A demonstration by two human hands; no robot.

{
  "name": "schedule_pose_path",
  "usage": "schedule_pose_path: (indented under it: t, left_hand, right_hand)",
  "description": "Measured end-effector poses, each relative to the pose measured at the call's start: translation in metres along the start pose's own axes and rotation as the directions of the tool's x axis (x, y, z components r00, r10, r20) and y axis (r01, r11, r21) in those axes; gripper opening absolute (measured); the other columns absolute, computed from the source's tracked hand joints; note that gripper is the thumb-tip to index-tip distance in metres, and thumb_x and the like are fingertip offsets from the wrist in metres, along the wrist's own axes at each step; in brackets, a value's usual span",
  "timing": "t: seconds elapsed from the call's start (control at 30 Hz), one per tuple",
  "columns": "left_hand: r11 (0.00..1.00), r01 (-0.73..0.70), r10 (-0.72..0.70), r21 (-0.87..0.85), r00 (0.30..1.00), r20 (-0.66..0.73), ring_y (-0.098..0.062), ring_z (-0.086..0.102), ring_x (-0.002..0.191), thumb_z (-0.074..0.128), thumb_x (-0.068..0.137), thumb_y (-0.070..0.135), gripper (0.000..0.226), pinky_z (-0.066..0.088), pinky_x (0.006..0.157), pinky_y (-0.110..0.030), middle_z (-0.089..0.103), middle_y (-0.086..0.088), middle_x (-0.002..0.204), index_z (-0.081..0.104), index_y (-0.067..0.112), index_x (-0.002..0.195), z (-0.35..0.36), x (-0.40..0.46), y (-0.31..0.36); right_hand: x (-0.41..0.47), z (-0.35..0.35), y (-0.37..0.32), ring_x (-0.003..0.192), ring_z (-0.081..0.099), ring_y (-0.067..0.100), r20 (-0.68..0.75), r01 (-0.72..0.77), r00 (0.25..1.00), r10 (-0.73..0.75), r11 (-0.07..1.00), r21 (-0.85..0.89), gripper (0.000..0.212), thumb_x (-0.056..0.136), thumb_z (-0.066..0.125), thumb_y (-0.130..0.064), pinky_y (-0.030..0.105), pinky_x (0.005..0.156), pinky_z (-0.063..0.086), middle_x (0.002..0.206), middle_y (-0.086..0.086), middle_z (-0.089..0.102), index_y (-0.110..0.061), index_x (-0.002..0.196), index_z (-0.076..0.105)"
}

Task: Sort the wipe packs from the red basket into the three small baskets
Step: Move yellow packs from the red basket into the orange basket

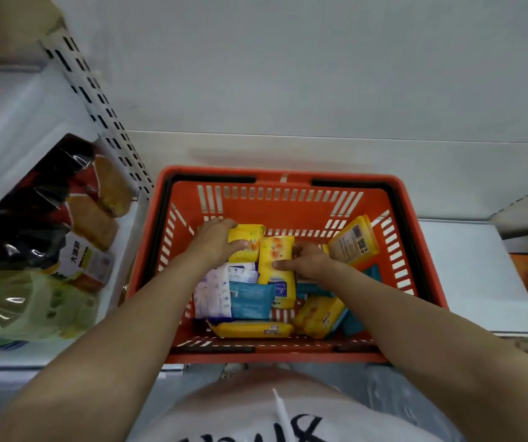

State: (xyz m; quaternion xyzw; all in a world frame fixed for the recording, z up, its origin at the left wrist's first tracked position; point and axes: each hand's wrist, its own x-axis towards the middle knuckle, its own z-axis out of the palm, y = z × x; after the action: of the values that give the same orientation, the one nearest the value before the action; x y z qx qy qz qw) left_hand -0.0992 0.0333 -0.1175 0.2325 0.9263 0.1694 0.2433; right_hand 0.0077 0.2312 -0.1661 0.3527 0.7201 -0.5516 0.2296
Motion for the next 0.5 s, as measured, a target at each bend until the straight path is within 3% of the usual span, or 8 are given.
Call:
schedule_pose_path:
  t: [0.07,0.17,0.27,0.33,0.4,0.5]
  left_hand:
    - [1.0,0.018,-0.018,-0.005,1.0,-0.004,-0.029,0.036,0.136,0.062,0.09,0.05,0.067,0.033,0.11,-0.041,0.045,-0.011,0.147,0.045,0.014,0.143,0.002,0.002,-0.002]
    - [1.0,0.015,-0.016,-0.018,0.999,-0.046,-0.029,0.042,0.132,0.062,0.091,0.049,0.062,0.036,0.107,-0.039,0.051,-0.011,0.142,0.05,0.012,0.139,0.001,0.007,-0.003]
    - [0.996,0.072,-0.076,-0.054,0.995,-0.062,-0.027,0.056,0.118,0.058,0.093,0.05,0.054,0.046,0.1,-0.04,0.062,-0.01,0.129,0.058,0.013,0.133,-0.006,0.009,-0.003]
    - [0.994,0.108,-0.108,0.003,0.994,-0.016,-0.022,0.064,0.098,0.055,0.094,0.053,0.045,0.051,0.085,-0.037,0.07,-0.006,0.109,0.07,0.015,0.112,-0.009,0.011,-0.003]
    - [0.989,0.121,-0.127,0.081,0.989,0.072,-0.018,0.063,0.083,0.059,0.091,0.053,0.041,0.05,0.075,-0.033,0.072,-0.005,0.098,0.075,0.016,0.087,-0.01,0.012,-0.003]
    - [0.988,0.101,-0.119,0.115,0.979,0.164,-0.019,0.061,0.103,0.071,0.082,0.052,0.033,0.051,0.091,-0.036,0.07,-0.001,0.111,0.076,0.021,0.094,-0.008,0.012,-0.001]
  right_hand:
    - [0.002,0.0,0.002,0.094,0.069,0.018,-0.059,0.016,0.998,-0.016,1.0,0.004,0.043,0.067,0.091,-0.027,0.041,0.084,0.06,0.103,-0.001,0.071,-0.019,0.1,0.064]
    - [-0.002,-0.001,0.002,0.099,0.068,0.024,-0.065,-0.005,0.998,0.011,0.997,0.081,0.047,0.07,0.089,-0.019,0.045,0.085,0.059,0.109,0.003,0.071,-0.016,0.108,0.062]
    - [-0.015,-0.018,-0.011,0.089,0.07,0.025,-0.041,-0.069,0.996,0.075,0.989,0.133,0.04,0.076,0.084,-0.017,0.04,0.068,0.062,0.101,0.006,0.071,-0.014,0.107,0.059]
    - [-0.025,-0.036,-0.018,0.084,0.071,0.023,-0.059,-0.043,0.997,0.053,0.987,0.156,0.035,0.077,0.083,-0.019,0.035,0.059,0.06,0.098,0.005,0.072,-0.016,0.103,0.06]
    - [-0.037,-0.053,-0.024,0.08,0.074,0.021,-0.081,0.005,0.997,0.012,0.98,0.199,0.034,0.077,0.083,-0.026,0.035,0.061,0.061,0.092,0.001,0.076,-0.017,0.104,0.064]
    - [-0.055,-0.062,-0.028,0.066,0.073,0.008,-0.132,0.083,0.989,-0.061,0.982,0.167,0.028,0.078,0.081,-0.04,0.023,0.048,0.055,0.073,-0.013,0.075,-0.022,0.095,0.066]
